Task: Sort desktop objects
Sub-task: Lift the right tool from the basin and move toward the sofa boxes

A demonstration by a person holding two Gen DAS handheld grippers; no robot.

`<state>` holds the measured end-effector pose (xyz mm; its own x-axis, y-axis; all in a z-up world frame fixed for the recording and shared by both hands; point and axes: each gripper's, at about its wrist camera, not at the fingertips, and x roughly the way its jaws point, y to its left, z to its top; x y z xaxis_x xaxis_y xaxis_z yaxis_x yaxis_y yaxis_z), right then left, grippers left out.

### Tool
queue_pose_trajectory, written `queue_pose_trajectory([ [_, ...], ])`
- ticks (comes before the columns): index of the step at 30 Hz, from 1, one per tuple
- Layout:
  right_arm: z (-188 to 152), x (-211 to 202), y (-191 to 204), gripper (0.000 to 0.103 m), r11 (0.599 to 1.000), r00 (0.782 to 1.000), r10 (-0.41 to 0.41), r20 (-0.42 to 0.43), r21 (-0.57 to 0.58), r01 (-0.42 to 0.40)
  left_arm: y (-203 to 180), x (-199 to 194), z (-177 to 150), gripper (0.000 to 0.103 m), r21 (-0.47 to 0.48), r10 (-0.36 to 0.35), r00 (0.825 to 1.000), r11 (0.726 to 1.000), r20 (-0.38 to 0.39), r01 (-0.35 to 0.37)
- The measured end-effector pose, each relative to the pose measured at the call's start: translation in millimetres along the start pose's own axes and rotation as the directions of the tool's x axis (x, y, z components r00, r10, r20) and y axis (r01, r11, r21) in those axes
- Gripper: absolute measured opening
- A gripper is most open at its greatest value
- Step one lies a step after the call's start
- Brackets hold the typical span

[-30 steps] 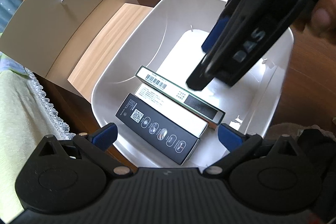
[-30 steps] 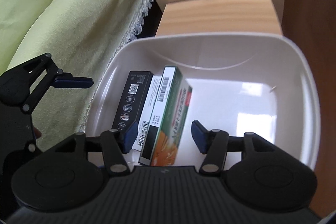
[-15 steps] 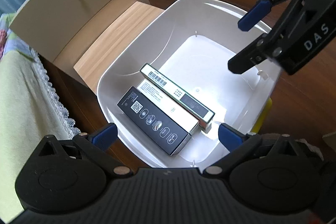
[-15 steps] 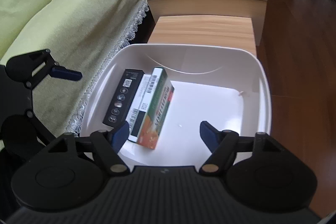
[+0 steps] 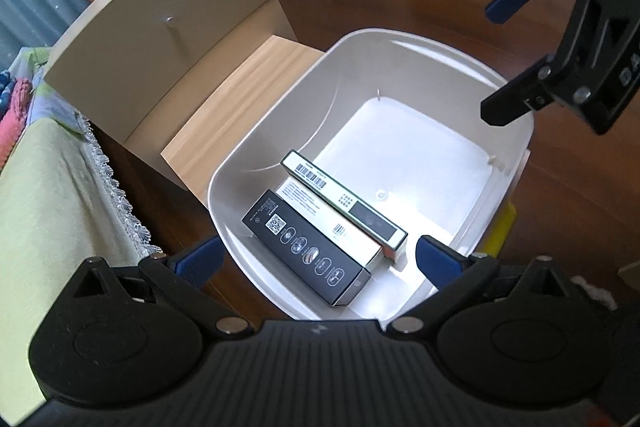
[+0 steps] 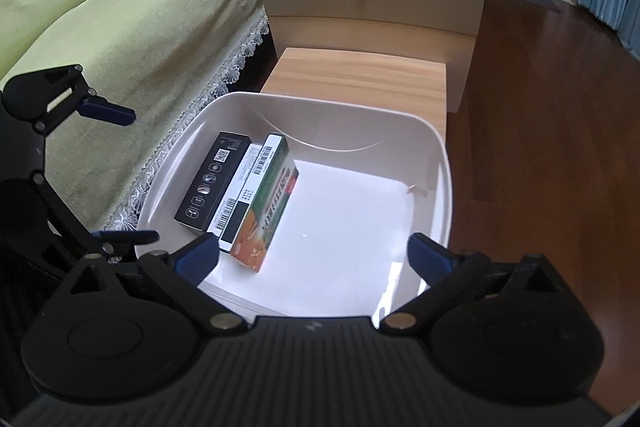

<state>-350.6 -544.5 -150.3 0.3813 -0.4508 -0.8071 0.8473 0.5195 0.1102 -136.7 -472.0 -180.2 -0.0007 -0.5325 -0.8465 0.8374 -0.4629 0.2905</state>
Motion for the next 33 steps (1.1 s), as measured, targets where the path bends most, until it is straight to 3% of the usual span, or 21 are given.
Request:
queue_pose_trajectory([
  [3,0,-6,2,0.102,0.999,0.999,-0.035,0.008,-0.019,0.035,1,-8,-3,0.103,0.000,-0.018,1.000,1.000,0.019,0.018],
  [8,-1,-13,5,0.102,0.999,1.000,0.000,0.024,-0.040,0.001,-6,-16,-7,0.103,0.038,-0.025,0.999,0.999,0.034,0.024],
  [15,0,-27,14,0.102,0.996,0.995,0.042,0.087,-0.085,-0.035,-2,-32,-16,0.103,-0.047,-0.015,0.999,0.999,0.034,0.017],
  [26,25,-45,60,0.102,0.975,0.984,0.142,0.110,-0.190,-0.119,28,-94,-54,0.103,-0.205,0.139,0.990,0.970,0.012,-0.133],
  [33,53,-46,128,0.102,0.932,0.963,0.242,0.123,-0.307,-0.195,51,-149,-109,0.103,-0.338,0.261,0.963,0.902,-0.064,-0.267],
])
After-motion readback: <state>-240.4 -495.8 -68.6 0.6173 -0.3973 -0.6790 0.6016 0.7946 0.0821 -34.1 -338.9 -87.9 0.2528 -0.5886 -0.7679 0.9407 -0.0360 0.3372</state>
